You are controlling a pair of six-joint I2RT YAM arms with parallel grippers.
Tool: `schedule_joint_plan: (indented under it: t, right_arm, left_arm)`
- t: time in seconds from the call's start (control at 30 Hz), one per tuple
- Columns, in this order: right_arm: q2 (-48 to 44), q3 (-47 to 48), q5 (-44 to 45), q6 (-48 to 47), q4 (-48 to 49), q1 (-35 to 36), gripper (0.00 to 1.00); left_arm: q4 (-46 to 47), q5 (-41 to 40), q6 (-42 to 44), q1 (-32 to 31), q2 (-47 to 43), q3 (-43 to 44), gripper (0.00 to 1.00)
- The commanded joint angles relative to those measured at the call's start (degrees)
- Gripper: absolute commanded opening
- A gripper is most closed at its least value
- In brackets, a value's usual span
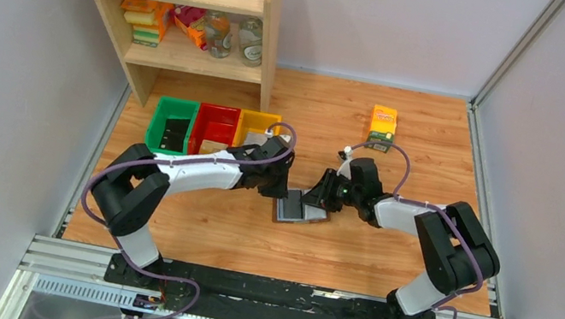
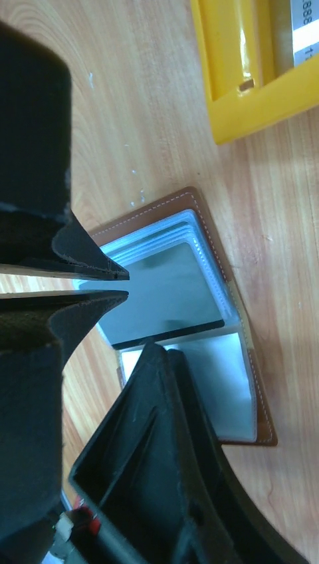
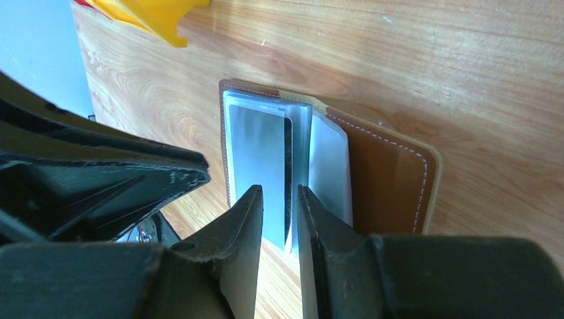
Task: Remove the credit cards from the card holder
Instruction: Remove the credit card from the card holder.
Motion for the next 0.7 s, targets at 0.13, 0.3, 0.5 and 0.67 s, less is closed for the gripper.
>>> schedule_joint_plan:
  t: [0.13, 0.3, 0.5, 0.67]
  right_arm:
    - [0.50, -0.09, -0.63, -0.85, 1.57, 0.35, 0.28]
    - [1.20, 0.09, -0.72, -0.59, 1.93, 0.62, 0.28]
    - [1.64, 0.35, -1.95, -0.24, 2.90, 0.97, 0.28]
    - [-0.11, 0.53, 0.68, -1.37, 0.18, 0.97, 0.27]
  left_arm:
    - [-0.39, 1.96, 1.74, 0.18, 6.04, 2.91, 0.17]
    - [-0.39, 3.54, 1.21, 0.18, 7.63, 2.38, 0.17]
    - [0.40, 3.72, 1.12, 0.18, 7.45, 1.94, 0.17]
    - [0.40, 3.72, 1.21, 0.18, 7.36, 1.86, 0.17]
